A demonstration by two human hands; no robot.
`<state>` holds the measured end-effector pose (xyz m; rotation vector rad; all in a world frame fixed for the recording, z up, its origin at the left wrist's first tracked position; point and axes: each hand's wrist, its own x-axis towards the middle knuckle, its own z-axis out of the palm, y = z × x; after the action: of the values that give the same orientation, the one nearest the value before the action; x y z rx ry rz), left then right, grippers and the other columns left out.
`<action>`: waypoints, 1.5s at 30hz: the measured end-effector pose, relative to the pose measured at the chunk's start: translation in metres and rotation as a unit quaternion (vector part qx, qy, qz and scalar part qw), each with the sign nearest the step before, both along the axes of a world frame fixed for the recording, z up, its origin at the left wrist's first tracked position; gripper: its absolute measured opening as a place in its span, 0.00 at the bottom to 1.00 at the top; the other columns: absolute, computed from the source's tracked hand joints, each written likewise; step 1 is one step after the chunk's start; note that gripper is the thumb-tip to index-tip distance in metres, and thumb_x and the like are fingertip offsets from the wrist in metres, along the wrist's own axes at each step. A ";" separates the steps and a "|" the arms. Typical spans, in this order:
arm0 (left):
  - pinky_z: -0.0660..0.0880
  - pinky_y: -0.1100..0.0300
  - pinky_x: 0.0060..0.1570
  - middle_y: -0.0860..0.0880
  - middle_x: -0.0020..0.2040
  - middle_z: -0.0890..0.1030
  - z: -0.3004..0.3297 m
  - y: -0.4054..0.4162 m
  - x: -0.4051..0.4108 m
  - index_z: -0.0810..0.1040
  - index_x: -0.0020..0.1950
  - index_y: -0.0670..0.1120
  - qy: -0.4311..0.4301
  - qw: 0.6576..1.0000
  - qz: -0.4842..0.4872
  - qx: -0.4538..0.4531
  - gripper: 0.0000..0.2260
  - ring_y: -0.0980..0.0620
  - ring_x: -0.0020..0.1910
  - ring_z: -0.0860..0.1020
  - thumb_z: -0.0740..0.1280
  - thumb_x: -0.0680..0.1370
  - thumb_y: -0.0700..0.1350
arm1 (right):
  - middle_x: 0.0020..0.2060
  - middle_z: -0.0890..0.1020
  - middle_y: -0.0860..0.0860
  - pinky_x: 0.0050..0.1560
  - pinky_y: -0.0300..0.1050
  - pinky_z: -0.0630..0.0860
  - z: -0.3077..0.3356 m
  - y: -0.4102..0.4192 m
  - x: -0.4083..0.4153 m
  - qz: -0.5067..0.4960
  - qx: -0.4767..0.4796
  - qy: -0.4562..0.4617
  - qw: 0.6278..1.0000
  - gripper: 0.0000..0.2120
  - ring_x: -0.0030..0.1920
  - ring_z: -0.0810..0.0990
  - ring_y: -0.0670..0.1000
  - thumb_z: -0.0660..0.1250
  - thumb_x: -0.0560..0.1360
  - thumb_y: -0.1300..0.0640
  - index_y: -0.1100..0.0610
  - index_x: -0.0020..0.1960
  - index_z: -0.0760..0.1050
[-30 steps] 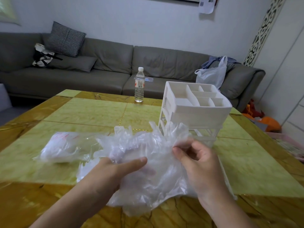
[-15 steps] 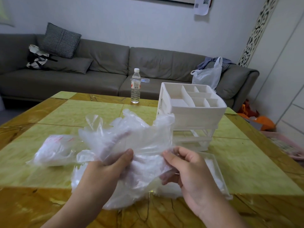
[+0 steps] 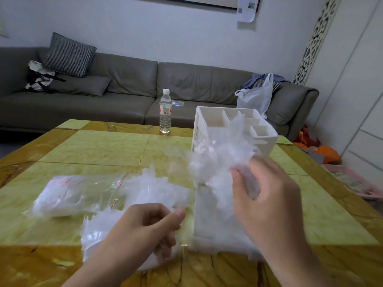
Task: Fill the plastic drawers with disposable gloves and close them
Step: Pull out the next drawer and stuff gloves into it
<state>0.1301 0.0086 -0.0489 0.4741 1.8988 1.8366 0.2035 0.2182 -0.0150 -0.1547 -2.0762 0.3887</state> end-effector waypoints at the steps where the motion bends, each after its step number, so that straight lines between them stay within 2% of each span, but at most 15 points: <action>1: 0.80 0.50 0.40 0.37 0.42 0.84 0.000 0.002 0.003 0.85 0.47 0.41 0.013 0.999 -0.012 0.040 0.21 0.41 0.39 0.84 0.79 0.70 0.59 | 0.40 0.76 0.47 0.34 0.44 0.71 0.003 -0.011 0.002 0.013 0.066 0.003 0.998 0.07 0.36 0.73 0.49 0.71 0.78 0.63 0.55 0.43 0.78; 4: 0.79 0.49 0.52 0.37 0.58 0.82 -0.005 0.013 0.014 0.82 0.57 0.39 -0.011 0.981 -0.091 0.173 0.27 0.39 0.57 0.83 0.81 0.69 0.57 | 0.44 0.79 0.48 0.32 0.47 0.73 -0.006 -0.047 0.001 0.075 0.178 -0.060 0.979 0.08 0.39 0.77 0.52 0.67 0.71 0.57 0.50 0.47 0.82; 9: 0.81 0.53 0.40 0.32 0.49 0.82 -0.004 0.021 0.024 0.85 0.55 0.37 -0.197 0.958 -0.042 0.205 0.27 0.39 0.47 0.84 0.81 0.65 0.54 | 0.41 0.75 0.44 0.39 0.44 0.76 -0.026 -0.047 -0.007 0.149 0.220 -0.194 0.944 0.31 0.41 0.76 0.49 0.69 0.65 0.55 0.47 0.69 0.80; 13: 0.79 0.54 0.31 0.37 0.40 0.79 -0.002 0.018 0.021 0.82 0.54 0.34 -0.258 0.944 -0.002 0.207 0.18 0.42 0.34 0.81 0.71 0.74 0.48 | 0.40 0.73 0.46 0.40 0.44 0.74 -0.029 -0.047 -0.004 0.176 0.246 -0.232 0.924 0.23 0.41 0.73 0.51 0.70 0.62 0.60 0.49 0.57 0.83; 16: 0.81 0.51 0.33 0.34 0.40 0.79 -0.006 0.017 0.018 0.80 0.55 0.29 -0.254 0.942 0.078 0.204 0.19 0.40 0.34 0.82 0.65 0.80 0.46 | 0.43 0.74 0.46 0.44 0.46 0.74 -0.029 -0.045 -0.003 0.201 0.255 -0.232 0.917 0.21 0.43 0.73 0.51 0.69 0.67 0.60 0.48 0.59 0.82; 19: 0.80 0.43 0.45 0.30 0.48 0.83 -0.004 0.013 0.014 0.84 0.52 0.31 -0.194 0.951 0.149 0.188 0.19 0.35 0.41 0.82 0.64 0.83 0.48 | 0.54 0.74 0.40 0.54 0.40 0.74 -0.024 -0.037 0.004 0.208 0.125 -0.236 0.941 0.25 0.55 0.75 0.44 0.68 0.73 0.48 0.41 0.71 0.74; 22: 0.80 0.41 0.54 0.30 0.53 0.84 0.007 0.008 0.010 0.90 0.41 0.43 -0.142 0.954 0.182 0.193 0.22 0.38 0.38 0.83 0.63 0.84 0.54 | 0.55 0.78 0.40 0.58 0.42 0.75 -0.023 -0.033 0.008 0.185 -0.162 -0.167 0.955 0.25 0.58 0.79 0.46 0.69 0.72 0.33 0.44 0.64 0.75; 24: 0.82 0.46 0.53 0.29 0.47 0.84 0.010 0.007 0.012 0.90 0.42 0.48 -0.095 0.960 0.196 0.176 0.23 0.42 0.36 0.85 0.62 0.84 0.57 | 0.48 0.83 0.48 0.53 0.53 0.80 -0.021 -0.031 0.002 0.168 -0.434 -0.156 0.871 0.30 0.50 0.83 0.51 0.71 0.67 0.28 0.51 0.54 0.79; 26: 0.81 0.60 0.38 0.39 0.39 0.86 0.012 0.008 0.019 0.90 0.50 0.50 -0.058 0.970 0.183 0.147 0.22 0.48 0.36 0.86 0.59 0.84 0.58 | 0.47 0.85 0.58 0.45 0.56 0.79 -0.023 -0.030 -0.005 0.229 -0.671 -0.218 0.671 0.34 0.46 0.84 0.59 0.76 0.65 0.32 0.62 0.53 0.83; 28: 0.77 0.71 0.34 0.51 0.37 0.87 0.009 0.013 0.026 0.88 0.56 0.54 -0.009 0.979 0.166 0.118 0.19 0.57 0.37 0.85 0.57 0.86 0.55 | 0.51 0.86 0.64 0.51 0.58 0.78 -0.021 -0.036 -0.005 0.281 -0.727 -0.237 0.581 0.27 0.49 0.84 0.63 0.78 0.71 0.41 0.64 0.56 0.86; 32: 0.74 0.77 0.42 0.58 0.50 0.85 0.005 0.023 0.034 0.83 0.41 0.74 0.002 0.987 0.147 0.063 0.18 0.63 0.48 0.82 0.64 0.83 0.52 | 0.50 0.88 0.63 0.57 0.60 0.83 -0.027 -0.038 -0.011 0.248 -0.705 -0.112 0.655 0.09 0.51 0.88 0.64 0.72 0.79 0.60 0.63 0.55 0.86; 35: 0.82 0.58 0.52 0.51 0.61 0.85 -0.004 0.029 0.029 0.81 0.58 0.74 0.037 0.988 0.109 0.107 0.14 0.52 0.58 0.84 0.70 0.81 0.52 | 0.46 0.89 0.61 0.52 0.59 0.85 -0.039 -0.021 -0.021 0.188 -0.679 -0.078 0.706 0.05 0.48 0.89 0.63 0.74 0.79 0.61 0.62 0.52 0.86; 38: 0.82 0.45 0.52 0.46 0.67 0.82 -0.014 0.025 0.025 0.75 0.68 0.71 0.023 0.980 0.098 0.172 0.28 0.45 0.61 0.83 0.77 0.69 0.59 | 0.45 0.89 0.57 0.51 0.57 0.85 -0.039 0.017 -0.025 0.144 -0.622 -0.071 0.767 0.02 0.47 0.89 0.59 0.75 0.79 0.60 0.56 0.51 0.86; 42: 0.77 0.43 0.57 0.45 0.61 0.85 -0.019 0.024 0.019 0.67 0.71 0.75 0.060 0.977 0.112 0.174 0.34 0.43 0.57 0.85 0.71 0.71 0.45 | 0.51 0.89 0.54 0.42 0.45 0.82 -0.052 0.081 -0.025 0.044 -0.467 -0.191 0.862 0.12 0.45 0.89 0.51 0.77 0.77 0.56 0.51 0.59 0.82; 45: 0.76 0.45 0.63 0.52 0.61 0.82 -0.022 0.023 0.014 0.68 0.71 0.67 0.147 0.971 0.158 0.099 0.33 0.52 0.63 0.81 0.73 0.71 0.44 | 0.54 0.86 0.50 0.43 0.42 0.78 -0.067 0.104 -0.024 -0.028 -0.349 -0.338 0.873 0.18 0.50 0.86 0.51 0.76 0.76 0.48 0.54 0.62 0.78</action>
<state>0.1438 0.0313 -0.0704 0.5619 2.0883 2.2869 0.1793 0.3220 -0.0820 -0.8898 -2.4948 1.1776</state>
